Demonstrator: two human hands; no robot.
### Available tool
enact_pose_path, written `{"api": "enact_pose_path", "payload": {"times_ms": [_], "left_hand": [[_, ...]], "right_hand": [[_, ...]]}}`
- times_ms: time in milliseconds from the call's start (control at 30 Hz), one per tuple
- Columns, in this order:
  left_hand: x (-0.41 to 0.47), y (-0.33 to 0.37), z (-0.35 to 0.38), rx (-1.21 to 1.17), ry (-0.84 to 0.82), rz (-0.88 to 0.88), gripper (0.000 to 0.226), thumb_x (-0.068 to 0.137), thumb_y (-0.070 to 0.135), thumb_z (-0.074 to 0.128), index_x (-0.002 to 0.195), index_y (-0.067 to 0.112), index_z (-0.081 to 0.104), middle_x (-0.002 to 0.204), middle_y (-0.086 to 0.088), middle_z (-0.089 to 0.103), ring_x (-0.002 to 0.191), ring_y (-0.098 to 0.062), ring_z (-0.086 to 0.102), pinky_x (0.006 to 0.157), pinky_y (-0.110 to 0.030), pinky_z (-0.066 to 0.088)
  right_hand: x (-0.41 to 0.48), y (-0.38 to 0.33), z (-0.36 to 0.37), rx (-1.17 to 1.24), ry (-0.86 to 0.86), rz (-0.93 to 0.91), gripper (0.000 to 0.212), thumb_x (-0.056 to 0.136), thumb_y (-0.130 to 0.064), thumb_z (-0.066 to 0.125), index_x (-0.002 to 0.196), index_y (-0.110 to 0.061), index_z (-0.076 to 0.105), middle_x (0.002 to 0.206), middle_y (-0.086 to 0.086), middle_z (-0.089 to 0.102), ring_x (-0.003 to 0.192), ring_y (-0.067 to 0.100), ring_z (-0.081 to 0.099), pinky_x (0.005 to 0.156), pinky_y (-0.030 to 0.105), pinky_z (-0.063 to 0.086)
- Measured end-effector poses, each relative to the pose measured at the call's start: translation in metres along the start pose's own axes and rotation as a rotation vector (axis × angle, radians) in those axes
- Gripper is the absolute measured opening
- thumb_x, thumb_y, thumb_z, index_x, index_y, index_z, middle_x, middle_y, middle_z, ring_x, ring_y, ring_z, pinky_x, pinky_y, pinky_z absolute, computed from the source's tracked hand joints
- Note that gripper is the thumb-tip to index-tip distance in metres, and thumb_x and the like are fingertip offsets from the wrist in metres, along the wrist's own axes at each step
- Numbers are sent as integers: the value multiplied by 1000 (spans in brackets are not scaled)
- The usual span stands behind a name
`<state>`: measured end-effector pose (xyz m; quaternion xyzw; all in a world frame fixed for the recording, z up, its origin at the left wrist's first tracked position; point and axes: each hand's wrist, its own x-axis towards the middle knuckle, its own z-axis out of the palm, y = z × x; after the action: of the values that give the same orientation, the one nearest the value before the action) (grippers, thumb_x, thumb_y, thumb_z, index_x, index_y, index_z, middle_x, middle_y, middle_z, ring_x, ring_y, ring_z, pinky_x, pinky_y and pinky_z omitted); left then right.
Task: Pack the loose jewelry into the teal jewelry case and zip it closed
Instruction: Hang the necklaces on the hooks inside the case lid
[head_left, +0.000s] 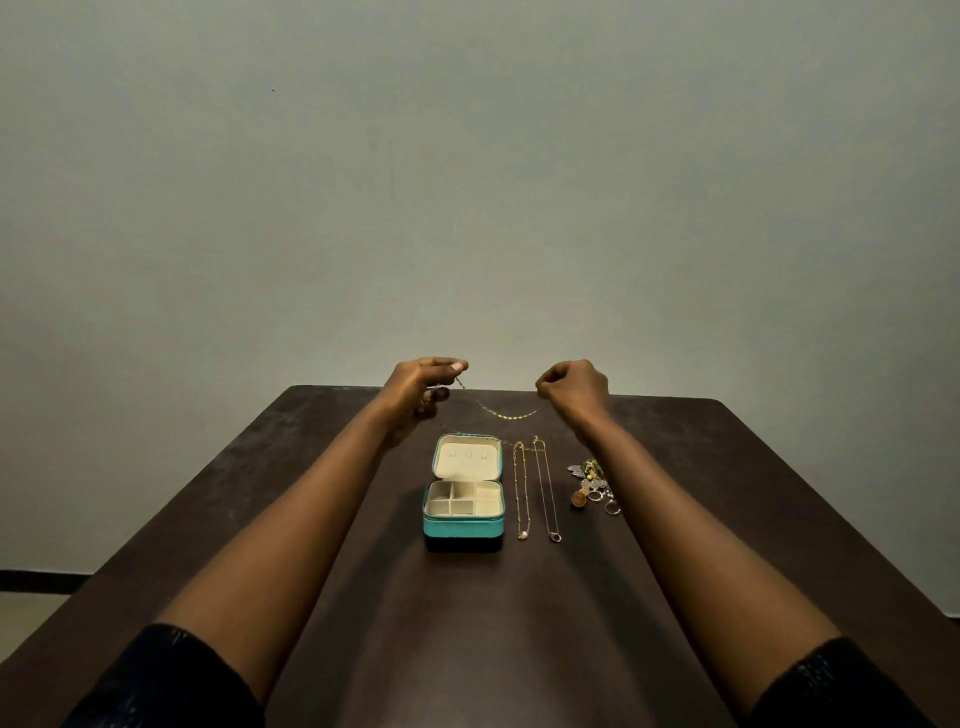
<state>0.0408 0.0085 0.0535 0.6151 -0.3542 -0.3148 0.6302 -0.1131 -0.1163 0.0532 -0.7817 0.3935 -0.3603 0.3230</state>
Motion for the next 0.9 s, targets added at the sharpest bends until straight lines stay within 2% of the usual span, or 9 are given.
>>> {"api": "enact_pose_path", "payload": {"times_ms": [100, 167, 333, 367, 433, 533, 667, 833, 900], "left_hand": [[2, -3, -2, -70, 56, 6, 15, 89, 7, 56, 98, 14, 66, 93, 4, 60, 68, -10, 45, 42, -13, 25], [4, -5, -4, -105, 108, 28, 17, 89, 3, 56, 92, 15, 66, 88, 3, 60, 69, -11, 46, 41, -13, 29], [5, -9, 5, -112, 96, 79, 20, 89, -5, 53, 103, 2, 66, 84, 0, 62, 71, -9, 52, 49, -12, 39], [7, -10, 7, -78, 99, 85, 23, 89, -5, 53, 108, 0, 65, 86, 0, 63, 73, -9, 53, 52, -12, 43], [11, -12, 9, 35, 117, 105, 24, 89, -6, 54, 111, -3, 64, 91, -3, 65, 74, -9, 56, 56, -10, 49], [20, -15, 8, 324, 142, 180, 23, 87, -4, 59, 107, -1, 68, 102, -12, 69, 74, -13, 60, 64, -10, 53], [29, -17, 11, 712, 134, 337, 24, 84, -8, 60, 102, 2, 72, 100, -13, 72, 85, -14, 64, 73, -13, 51], [37, -25, 17, 904, 110, 375, 27, 85, -10, 55, 103, 1, 72, 100, -16, 72, 81, -13, 61, 80, -20, 48], [41, -30, 19, 942, 102, 379, 25, 85, -8, 57, 103, 2, 72, 100, -15, 72, 85, -16, 64, 82, -24, 51]], "right_hand": [[0, 3, -14, 25, -222, 16, 21, 73, -11, 75, 93, -4, 72, 93, 10, 69, 92, 20, 59, 70, 28, 44], [4, 7, -21, -63, -329, 29, 25, 71, -1, 73, 96, -3, 71, 98, 12, 68, 95, 23, 60, 74, 34, 49], [9, 20, -29, -114, -138, 31, 17, 76, -1, 67, 91, -1, 74, 96, 14, 72, 96, 25, 65, 83, 35, 53], [9, 22, -30, -106, -156, 43, 16, 76, -4, 68, 91, -1, 74, 95, 13, 72, 93, 23, 65, 77, 34, 52], [7, 24, -33, -50, -185, 88, 15, 78, -7, 69, 91, 0, 73, 86, 11, 69, 72, 15, 59, 55, 24, 43], [5, 29, -38, 68, -83, 171, 13, 82, -7, 65, 89, 3, 71, 66, 6, 58, 49, 9, 41, 45, 21, 30], [2, 42, -39, 320, -27, 343, 15, 87, 2, 56, 73, 4, 60, 59, 11, 52, 45, 16, 41, 41, 22, 33], [-12, 66, -28, 494, -39, 540, 26, 89, 13, 46, 64, 5, 50, 59, 14, 48, 42, 18, 50, 30, 17, 40], [-17, 74, -22, 531, -40, 579, 28, 88, 18, 42, 65, 5, 49, 63, 16, 47, 50, 22, 51, 31, 20, 46]]}}
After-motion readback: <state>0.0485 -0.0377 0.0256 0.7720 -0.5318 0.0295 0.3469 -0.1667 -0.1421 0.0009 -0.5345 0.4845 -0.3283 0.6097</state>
